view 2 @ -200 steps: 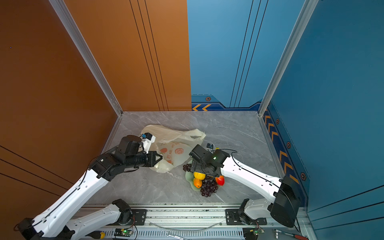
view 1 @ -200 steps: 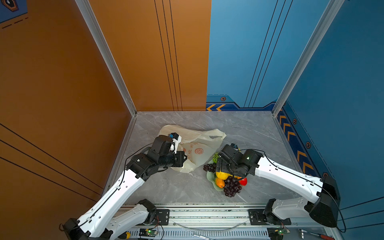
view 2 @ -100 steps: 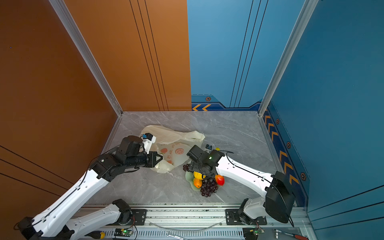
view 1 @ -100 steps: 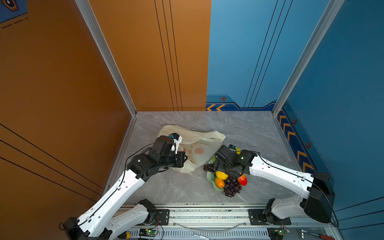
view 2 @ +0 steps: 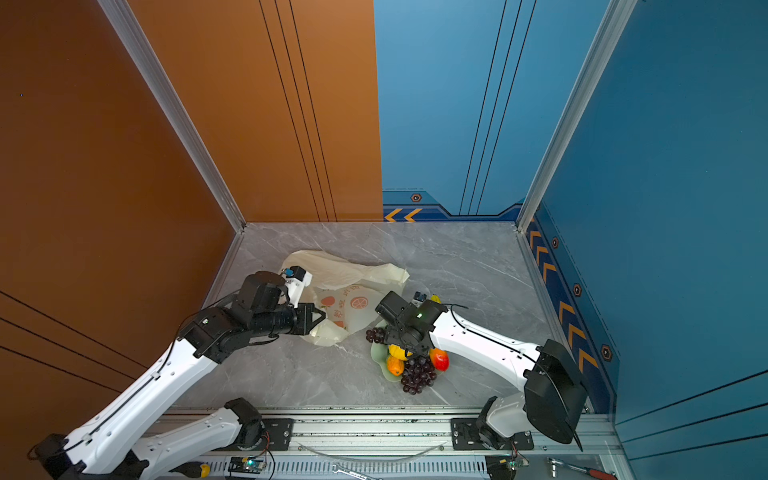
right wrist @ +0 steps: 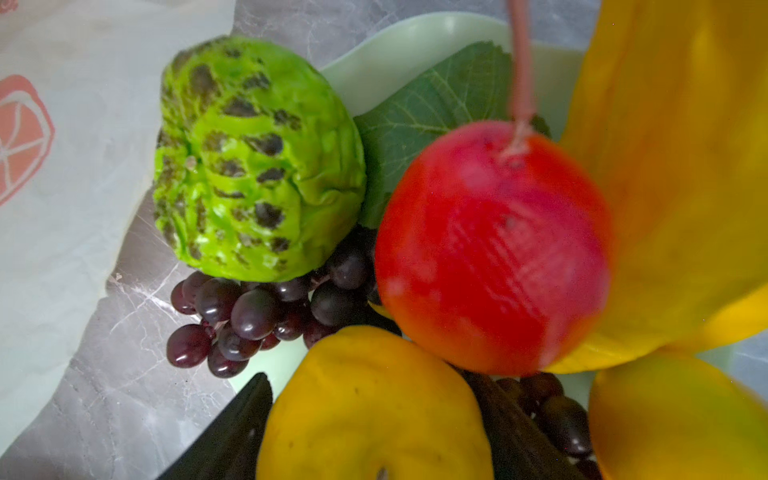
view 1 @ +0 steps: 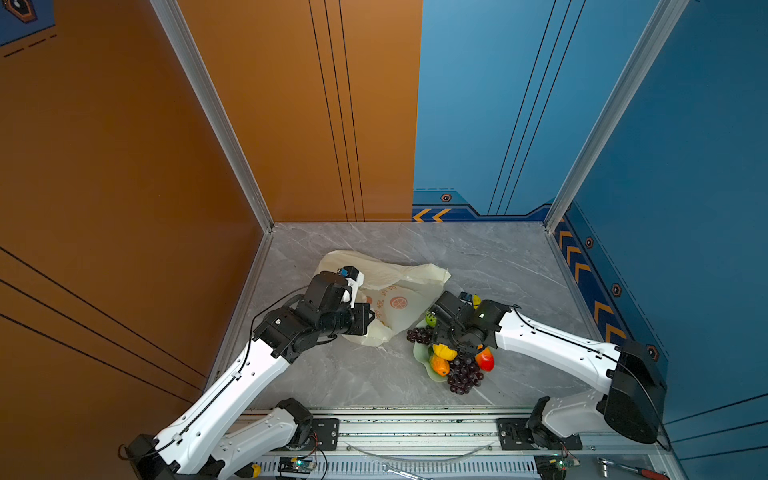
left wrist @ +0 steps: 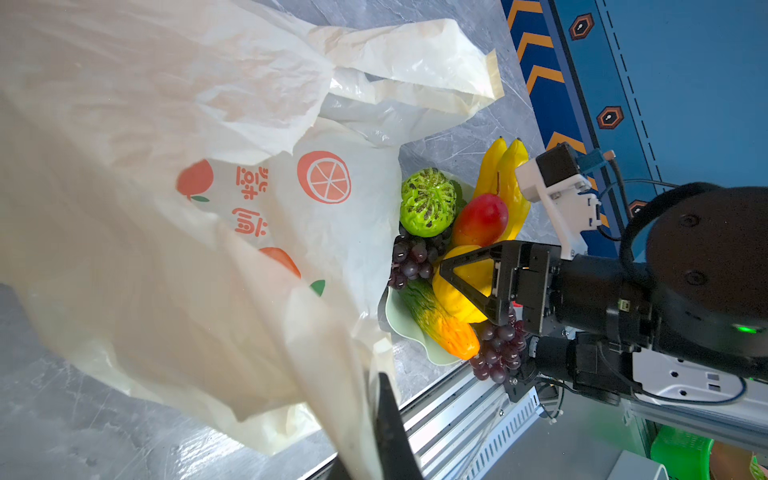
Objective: Place the fruits into the plastic bag
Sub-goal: 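Lower the right gripper onto the yellow fruit and close on it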
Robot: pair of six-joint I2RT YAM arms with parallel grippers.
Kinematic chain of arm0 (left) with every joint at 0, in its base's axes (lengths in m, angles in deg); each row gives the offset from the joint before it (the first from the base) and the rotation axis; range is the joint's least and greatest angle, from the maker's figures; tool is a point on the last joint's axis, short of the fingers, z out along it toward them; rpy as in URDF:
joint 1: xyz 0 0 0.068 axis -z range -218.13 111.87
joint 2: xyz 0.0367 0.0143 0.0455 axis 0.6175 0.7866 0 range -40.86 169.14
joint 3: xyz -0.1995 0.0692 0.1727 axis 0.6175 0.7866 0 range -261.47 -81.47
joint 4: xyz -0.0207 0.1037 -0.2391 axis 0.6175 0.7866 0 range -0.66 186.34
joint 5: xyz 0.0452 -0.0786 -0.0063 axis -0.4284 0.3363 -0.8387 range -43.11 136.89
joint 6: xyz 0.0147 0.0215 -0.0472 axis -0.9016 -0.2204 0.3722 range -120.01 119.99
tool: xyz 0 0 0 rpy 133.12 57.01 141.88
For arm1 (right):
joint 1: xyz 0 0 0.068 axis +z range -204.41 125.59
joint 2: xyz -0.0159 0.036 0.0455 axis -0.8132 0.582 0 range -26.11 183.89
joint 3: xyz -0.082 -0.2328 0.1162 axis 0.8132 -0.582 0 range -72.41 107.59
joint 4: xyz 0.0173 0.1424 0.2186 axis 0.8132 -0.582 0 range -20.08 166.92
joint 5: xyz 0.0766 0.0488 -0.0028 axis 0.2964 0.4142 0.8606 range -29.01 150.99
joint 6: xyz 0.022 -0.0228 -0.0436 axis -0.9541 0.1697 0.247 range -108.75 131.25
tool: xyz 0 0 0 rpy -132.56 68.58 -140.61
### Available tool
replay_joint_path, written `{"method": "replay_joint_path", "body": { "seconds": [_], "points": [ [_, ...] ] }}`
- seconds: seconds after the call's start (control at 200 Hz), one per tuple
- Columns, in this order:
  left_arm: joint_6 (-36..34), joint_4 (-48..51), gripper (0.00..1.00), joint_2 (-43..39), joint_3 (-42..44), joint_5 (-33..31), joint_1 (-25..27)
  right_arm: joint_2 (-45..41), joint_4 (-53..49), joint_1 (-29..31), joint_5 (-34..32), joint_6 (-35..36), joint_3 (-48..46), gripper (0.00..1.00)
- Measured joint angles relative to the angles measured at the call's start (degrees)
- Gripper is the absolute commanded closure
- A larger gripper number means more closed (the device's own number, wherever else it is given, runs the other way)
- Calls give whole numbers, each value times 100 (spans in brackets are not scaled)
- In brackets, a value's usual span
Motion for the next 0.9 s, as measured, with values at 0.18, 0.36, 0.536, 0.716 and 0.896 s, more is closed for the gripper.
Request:
{"method": "replay_joint_path", "body": {
  "seconds": [0.18, 0.36, 0.536, 0.716, 0.896],
  "points": [
    [7, 2, 100, 0, 0, -39, 37, -24, 9, 0, -4, -4, -11, 44],
    [44, 0, 100, 0, 0, -81, 61, -131, 4, -2, -4, -7, -11, 44],
    [44, 0, 100, 0, 0, -83, 68, -431, 4, -39, -4, -7, -11, 44],
    [44, 0, 100, 0, 0, -83, 68, -664, 4, -109, -2, -7, 4, 45],
    [44, 2, 100, 0, 0, -83, 70, -675, 2, -129, 42, -4, 216, 45]
  ]
}}
